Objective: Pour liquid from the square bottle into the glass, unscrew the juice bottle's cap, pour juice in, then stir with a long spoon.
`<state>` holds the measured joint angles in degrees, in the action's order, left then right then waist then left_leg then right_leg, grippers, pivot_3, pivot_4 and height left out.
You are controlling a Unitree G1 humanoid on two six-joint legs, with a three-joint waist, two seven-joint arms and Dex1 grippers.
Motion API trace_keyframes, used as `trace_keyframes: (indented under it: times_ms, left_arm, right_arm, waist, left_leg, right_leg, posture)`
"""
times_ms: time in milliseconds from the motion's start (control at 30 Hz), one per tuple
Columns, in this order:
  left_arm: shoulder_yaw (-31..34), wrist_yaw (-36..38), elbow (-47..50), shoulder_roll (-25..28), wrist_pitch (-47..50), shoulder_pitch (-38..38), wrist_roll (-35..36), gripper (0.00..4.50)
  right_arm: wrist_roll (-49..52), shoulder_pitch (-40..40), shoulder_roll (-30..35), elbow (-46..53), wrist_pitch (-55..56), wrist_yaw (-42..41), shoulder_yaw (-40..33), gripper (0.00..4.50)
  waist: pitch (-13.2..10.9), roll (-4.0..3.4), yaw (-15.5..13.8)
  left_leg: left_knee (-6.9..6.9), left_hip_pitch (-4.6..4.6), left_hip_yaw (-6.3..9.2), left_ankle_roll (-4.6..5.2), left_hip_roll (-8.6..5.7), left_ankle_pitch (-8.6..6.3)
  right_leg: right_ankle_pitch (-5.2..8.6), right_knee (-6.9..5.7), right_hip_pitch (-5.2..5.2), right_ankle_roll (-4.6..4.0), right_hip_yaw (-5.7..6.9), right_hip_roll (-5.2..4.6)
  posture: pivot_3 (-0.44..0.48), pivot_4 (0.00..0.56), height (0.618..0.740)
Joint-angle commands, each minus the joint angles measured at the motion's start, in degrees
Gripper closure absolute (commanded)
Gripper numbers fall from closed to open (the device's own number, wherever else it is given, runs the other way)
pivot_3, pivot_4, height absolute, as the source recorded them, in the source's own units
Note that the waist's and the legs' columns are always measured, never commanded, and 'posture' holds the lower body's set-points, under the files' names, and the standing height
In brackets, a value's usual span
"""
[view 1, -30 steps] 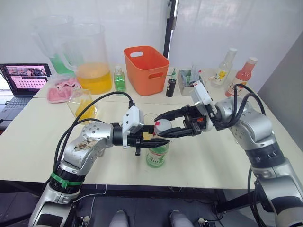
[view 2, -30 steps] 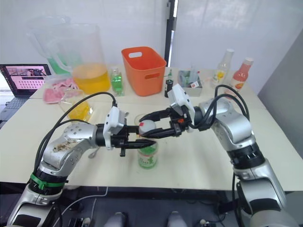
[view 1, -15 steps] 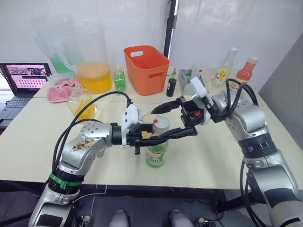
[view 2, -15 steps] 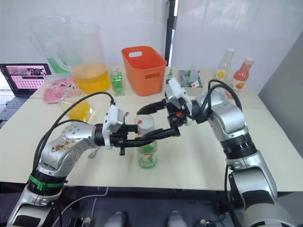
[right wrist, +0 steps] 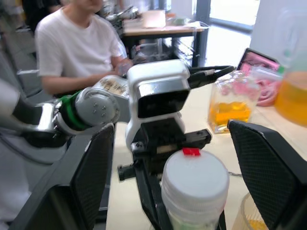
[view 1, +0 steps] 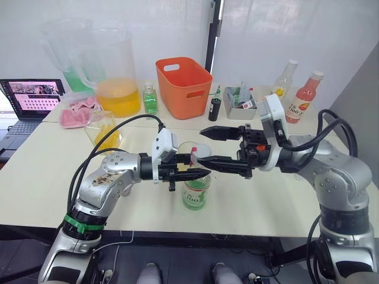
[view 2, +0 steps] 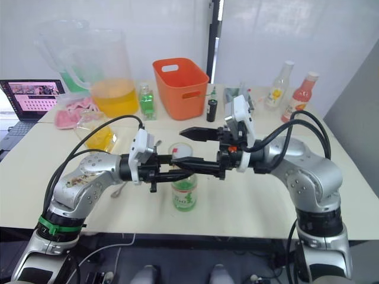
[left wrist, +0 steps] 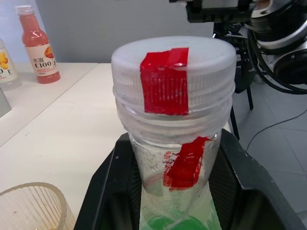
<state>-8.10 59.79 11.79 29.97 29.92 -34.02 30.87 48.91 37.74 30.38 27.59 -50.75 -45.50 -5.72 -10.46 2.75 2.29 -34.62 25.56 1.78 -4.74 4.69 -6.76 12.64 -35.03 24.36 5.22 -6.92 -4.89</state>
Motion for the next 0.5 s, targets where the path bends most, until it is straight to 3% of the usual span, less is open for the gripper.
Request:
trace_keyframes:
  times_ms: [33,500]
  left_arm:
    - [-1.34,0.46,-1.85,-0.77,0.27,-0.72,-0.93,3.03]
    - [-2.44,2.36,-4.23,-2.93,-0.16,-2.08,-1.80,3.03]
  right_arm:
    - [3.22,-1.90,-1.61,6.22,-3.47,12.89,-4.69,0.50]
    - [8.16,-5.82,0.79,14.43,-9.46,25.80,-2.06,0.50]
  waist:
    - [0.00,0.00,-0.13]
    - [0.00,0.00,-0.36]
  left_leg:
    - [-0.02,0.00,0.01,0.00,0.00,0.00]
    - [-0.01,0.05,0.01,0.00,-0.01,0.00]
  right_leg:
    - [0.00,0.01,-0.01,0.00,0.00,0.00]
    - [0.00,0.14,-0.06,-0.01,-0.02,-0.01]
  posture:
    - [0.000,0.150,0.717]
    - [0.000,0.150,0.717]
